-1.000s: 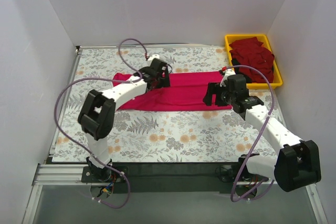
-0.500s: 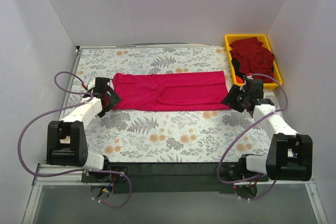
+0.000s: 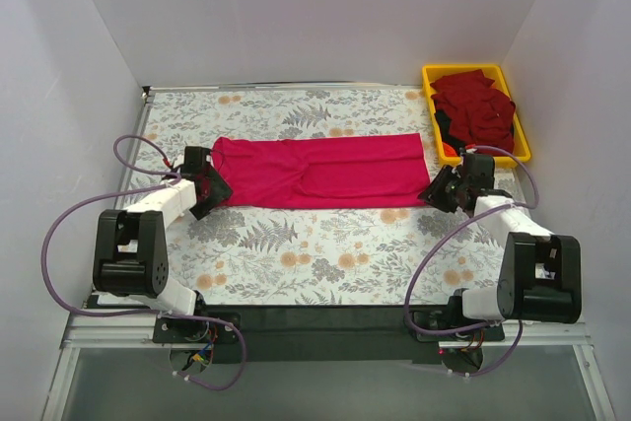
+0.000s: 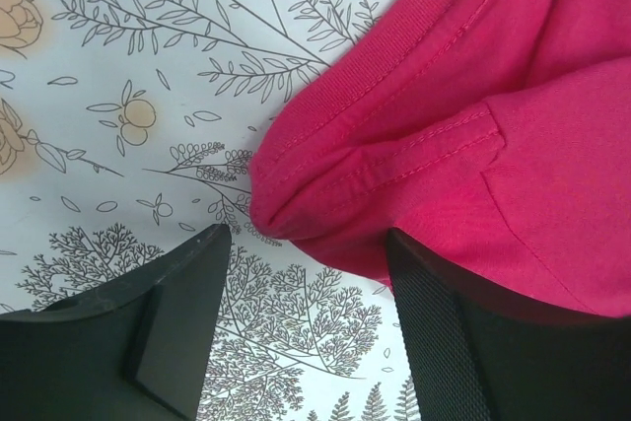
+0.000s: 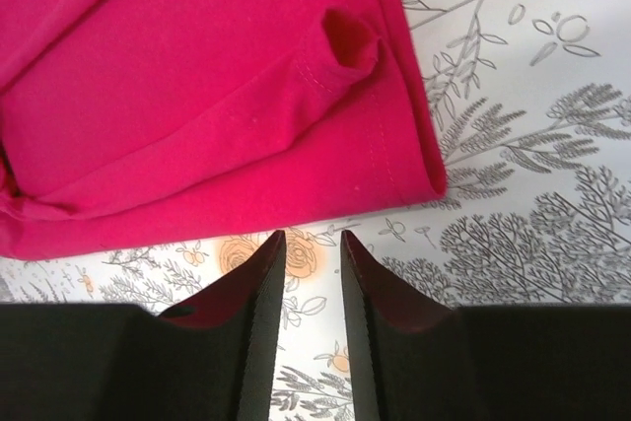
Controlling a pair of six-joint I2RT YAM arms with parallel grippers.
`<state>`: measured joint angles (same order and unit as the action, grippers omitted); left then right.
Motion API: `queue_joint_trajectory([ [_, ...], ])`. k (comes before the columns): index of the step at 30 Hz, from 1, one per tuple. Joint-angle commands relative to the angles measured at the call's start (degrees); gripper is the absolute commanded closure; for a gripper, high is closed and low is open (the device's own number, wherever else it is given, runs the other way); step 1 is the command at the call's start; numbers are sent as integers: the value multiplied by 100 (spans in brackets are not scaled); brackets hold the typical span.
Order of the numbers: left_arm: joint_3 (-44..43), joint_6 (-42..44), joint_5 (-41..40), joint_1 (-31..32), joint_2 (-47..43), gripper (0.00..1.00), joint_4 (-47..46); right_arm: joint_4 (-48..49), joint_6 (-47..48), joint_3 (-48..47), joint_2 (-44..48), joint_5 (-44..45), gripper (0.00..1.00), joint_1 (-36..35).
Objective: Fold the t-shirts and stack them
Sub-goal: Fold the tshirt
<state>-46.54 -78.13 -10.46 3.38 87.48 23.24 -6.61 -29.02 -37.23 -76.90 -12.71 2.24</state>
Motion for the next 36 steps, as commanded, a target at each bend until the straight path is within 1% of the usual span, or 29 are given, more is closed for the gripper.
queue_joint_trajectory([
  [1, 14, 61, 9, -4, -12, 41, -153, 564, -157, -82, -105, -275, 71, 31],
  [3, 31, 70, -70, -4, -3, 42, -171, 608, -192, -144, -219, -311, 71, 31],
  [7, 23, 61, -176, -4, 67, 49, -198, 828, -245, -205, -596, -311, 72, 31],
  [8, 23, 61, -202, -4, 102, 53, -198, 880, -262, -188, -650, -294, 73, 31],
  [11, 14, 52, -386, -12, 164, 60, -189, 1039, -306, -100, -905, -232, 73, 75],
  [15, -4, -44, -633, -231, 304, 68, 4, 1153, -324, 32, -1142, -91, 75, 206],
  [17, 5, -80, -677, -328, 348, 70, 101, 1145, -385, 154, -1213, -39, 76, 329],
  [18, -4, -89, -677, -503, 366, 70, 127, 1127, -394, 207, -1222, -12, 76, 364],
  [24, -48, -97, -607, -610, 331, 71, 189, 785, -491, 419, -871, 137, 77, 453],
  [27, -118, -89, -449, -601, 191, 64, 189, 670, -412, 305, -572, 102, 77, 418],
  [28, -153, -89, -405, -610, 138, 57, 189, 670, -386, 252, -432, 128, 77, 348],
  [29, -179, -80, -352, -610, 7, 52, 198, 444, -351, 173, -370, 146, 77, 304],
  [31, -284, -45, -220, -601, -126, 43, 233, 363, -237, -55, -212, 242, 75, 94],
  [32, -329, -45, -176, -593, -204, 36, 277, 319, -193, -126, -176, 277, 73, 5],
  [34, -399, -10, -53, -549, -477, 28, 312, 266, -105, -398, -123, 374, 69, -214],
  [35, -478, -1, -44, -462, -565, 22, 347, 222, -78, -477, -141, 401, 61, -424],
  [36, -513, -1, -35, -417, -748, 20, 373, 196, -34, -591, -141, 453, 57, -539],
])
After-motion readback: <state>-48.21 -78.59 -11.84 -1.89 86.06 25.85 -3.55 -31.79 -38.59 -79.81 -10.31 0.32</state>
